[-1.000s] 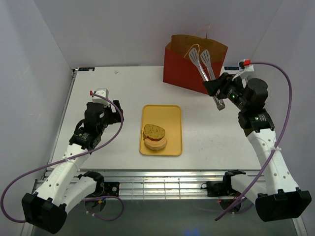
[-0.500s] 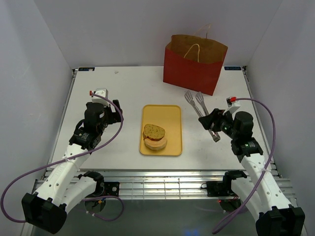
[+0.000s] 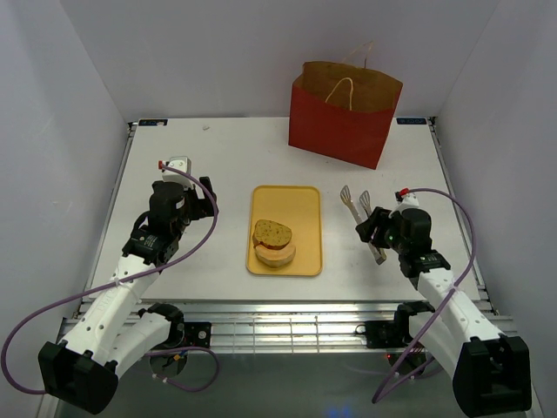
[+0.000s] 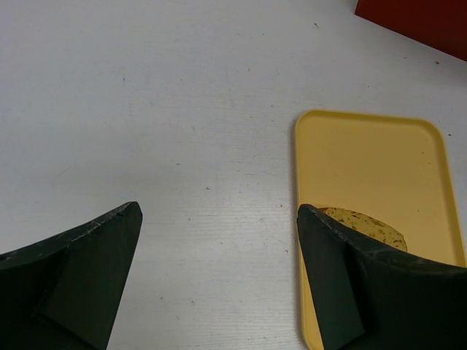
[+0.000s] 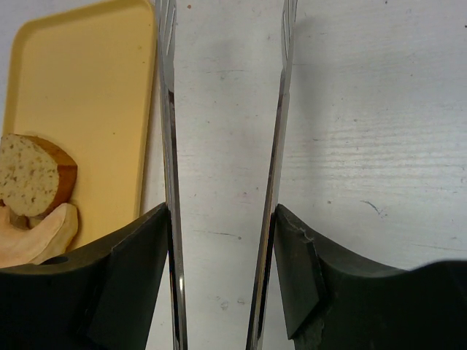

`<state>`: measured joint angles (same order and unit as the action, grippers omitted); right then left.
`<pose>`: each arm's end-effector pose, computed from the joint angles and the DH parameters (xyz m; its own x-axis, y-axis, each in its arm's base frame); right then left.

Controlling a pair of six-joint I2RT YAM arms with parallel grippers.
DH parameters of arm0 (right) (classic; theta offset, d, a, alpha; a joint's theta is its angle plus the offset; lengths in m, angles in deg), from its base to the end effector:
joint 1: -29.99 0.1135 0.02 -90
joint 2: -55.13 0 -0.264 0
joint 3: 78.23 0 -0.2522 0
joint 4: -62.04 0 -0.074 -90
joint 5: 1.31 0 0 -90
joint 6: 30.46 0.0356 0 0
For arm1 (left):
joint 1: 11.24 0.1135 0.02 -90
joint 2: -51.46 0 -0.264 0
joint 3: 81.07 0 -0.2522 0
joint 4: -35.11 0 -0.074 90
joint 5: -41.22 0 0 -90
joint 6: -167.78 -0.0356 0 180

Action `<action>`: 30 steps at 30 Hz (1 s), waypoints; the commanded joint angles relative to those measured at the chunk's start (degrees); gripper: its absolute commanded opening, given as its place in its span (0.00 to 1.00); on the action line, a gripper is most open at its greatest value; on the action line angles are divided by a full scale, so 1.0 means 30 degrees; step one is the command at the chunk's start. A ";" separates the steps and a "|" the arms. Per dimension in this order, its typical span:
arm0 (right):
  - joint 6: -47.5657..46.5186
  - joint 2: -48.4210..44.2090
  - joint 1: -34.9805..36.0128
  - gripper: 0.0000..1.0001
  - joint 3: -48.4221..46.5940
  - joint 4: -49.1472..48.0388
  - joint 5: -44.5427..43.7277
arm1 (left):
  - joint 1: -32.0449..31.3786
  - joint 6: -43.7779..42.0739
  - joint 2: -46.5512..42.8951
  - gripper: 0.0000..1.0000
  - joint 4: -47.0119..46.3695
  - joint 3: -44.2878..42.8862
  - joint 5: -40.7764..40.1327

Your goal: Place the fake bread into the paper bag

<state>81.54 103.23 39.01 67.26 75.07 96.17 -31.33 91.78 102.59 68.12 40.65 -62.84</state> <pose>0.1835 0.0338 0.2018 -0.5116 0.2949 -0.8070 -0.0849 0.9173 0.3890 0.1929 -0.0613 0.3031 -0.4284 -0.0932 -0.8988 0.0250 0.9931 -0.1149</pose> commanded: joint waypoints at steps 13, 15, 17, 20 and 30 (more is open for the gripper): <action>-0.0712 0.3097 0.1094 0.63 0.0443 -0.3330 -0.3343 | -0.0098 -0.0067 0.0006 0.98 -0.0116 -0.0280 0.0177; -0.0800 0.3535 0.1213 0.64 0.0356 -0.3417 -0.3637 | -0.0098 -0.0067 -0.0023 0.98 -0.0116 -0.0280 0.0177; -0.0858 0.3829 0.1330 0.64 0.0297 -0.3535 -0.3696 | -0.0098 -0.0067 0.0006 0.98 -0.0145 -0.0251 0.0177; -0.0829 0.4590 0.1535 0.64 0.0180 -0.3769 -0.3871 | -0.0098 -0.0067 0.0006 0.98 -0.0116 -0.0251 0.0235; -0.1443 0.6144 0.2677 0.71 -0.1138 -0.3126 -0.4661 | -0.0098 -0.0067 -0.0023 0.98 -0.0116 -0.0280 0.0294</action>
<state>78.79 121.17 46.00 67.26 67.31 84.65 -31.33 91.78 102.79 68.12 40.65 -62.69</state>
